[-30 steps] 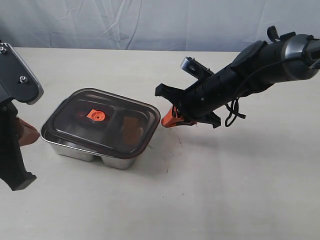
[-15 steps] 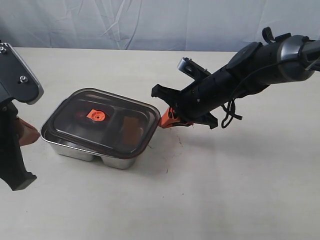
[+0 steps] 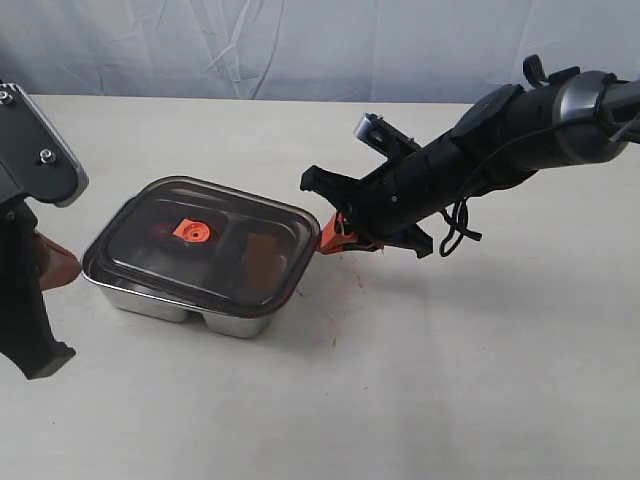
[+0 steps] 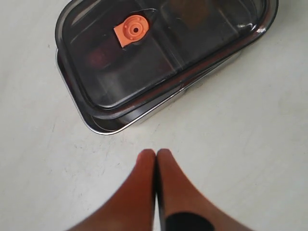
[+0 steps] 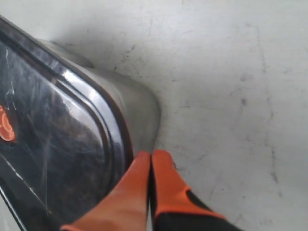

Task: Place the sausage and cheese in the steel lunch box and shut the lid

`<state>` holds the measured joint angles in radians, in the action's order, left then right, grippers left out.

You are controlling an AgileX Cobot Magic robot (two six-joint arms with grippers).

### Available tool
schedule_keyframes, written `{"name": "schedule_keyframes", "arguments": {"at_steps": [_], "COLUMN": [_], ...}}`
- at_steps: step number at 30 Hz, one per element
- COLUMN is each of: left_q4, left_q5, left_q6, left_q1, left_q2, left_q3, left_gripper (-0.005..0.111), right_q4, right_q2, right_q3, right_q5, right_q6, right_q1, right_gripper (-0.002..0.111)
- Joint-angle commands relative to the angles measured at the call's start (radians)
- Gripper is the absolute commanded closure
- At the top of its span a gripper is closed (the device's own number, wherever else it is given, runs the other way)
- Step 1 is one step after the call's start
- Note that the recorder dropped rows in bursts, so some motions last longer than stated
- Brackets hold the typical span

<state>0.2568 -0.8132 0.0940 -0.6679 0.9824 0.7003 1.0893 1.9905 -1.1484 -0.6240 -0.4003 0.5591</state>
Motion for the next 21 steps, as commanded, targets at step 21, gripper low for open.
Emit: {"name": "schedule_keyframes", "arguments": {"at_steps": [21], "left_q4": [-0.020], "left_q5": [0.025], "left_q6": [-0.009], "left_q1": [-0.002], "left_q2": [0.001], "left_q3": [-0.002], "left_gripper": [0.106], "right_q4": [0.045], "right_q2": [-0.010], "right_q3": [-0.006], "right_q5": [0.089], "right_q6": [0.000], "right_q1": [0.033], "right_gripper": [0.108]}}
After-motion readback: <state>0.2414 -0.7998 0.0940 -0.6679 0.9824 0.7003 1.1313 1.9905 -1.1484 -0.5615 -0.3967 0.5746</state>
